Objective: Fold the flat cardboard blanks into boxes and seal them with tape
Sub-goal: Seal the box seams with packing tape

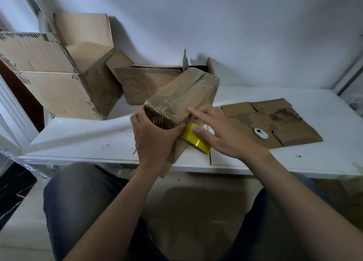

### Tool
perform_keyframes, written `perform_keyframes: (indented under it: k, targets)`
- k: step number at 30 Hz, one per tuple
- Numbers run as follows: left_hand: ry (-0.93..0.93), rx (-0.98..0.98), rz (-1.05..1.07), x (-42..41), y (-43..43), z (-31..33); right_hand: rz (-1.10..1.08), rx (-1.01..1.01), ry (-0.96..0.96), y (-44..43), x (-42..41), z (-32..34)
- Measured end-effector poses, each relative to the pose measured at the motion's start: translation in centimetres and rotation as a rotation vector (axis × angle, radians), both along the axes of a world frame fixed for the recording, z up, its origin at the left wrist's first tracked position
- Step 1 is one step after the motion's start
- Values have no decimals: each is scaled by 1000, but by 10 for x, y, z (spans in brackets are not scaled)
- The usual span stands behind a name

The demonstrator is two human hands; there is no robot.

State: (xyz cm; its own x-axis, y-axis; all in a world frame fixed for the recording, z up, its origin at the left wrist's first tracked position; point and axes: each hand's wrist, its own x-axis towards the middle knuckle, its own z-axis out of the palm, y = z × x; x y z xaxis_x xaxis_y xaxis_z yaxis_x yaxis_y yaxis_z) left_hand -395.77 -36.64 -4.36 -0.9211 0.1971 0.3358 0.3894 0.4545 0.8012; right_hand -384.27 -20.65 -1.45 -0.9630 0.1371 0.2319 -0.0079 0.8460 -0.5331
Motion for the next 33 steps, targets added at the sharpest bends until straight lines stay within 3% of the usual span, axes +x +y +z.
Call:
perform_keyframes:
  k: [4, 8, 12, 17, 19, 22, 25, 29, 33]
  targets:
    - [164, -60, -133, -1, -19, 22, 41, 69, 148, 7, 5, 37]
    - [381, -178, -304, -8, -31, 67, 121, 236, 133, 0, -2, 79]
    - [537, -301, -482, -10, -31, 112, 137, 188, 95, -11, -5, 113]
    - [541, -372, -664, -23, -26, 155, 103, 75, 182, -12, 0, 135]
    - [413, -366, -726, -24, -26, 171, 37, -6, 238, -7, 3, 136]
    - [357, -306, -658, -27, -25, 182, -182, 5, 353, -2, 3, 126]
    - [346, -286, -567, -16, -22, 181, -353, -119, 471, 4, 3, 109]
    - [215, -265, -516, 13, -15, 158, -484, -314, 438, 11, 6, 83]
    - [519, -316, -368, 34, -7, 109, -501, -287, 320, 12, 7, 50]
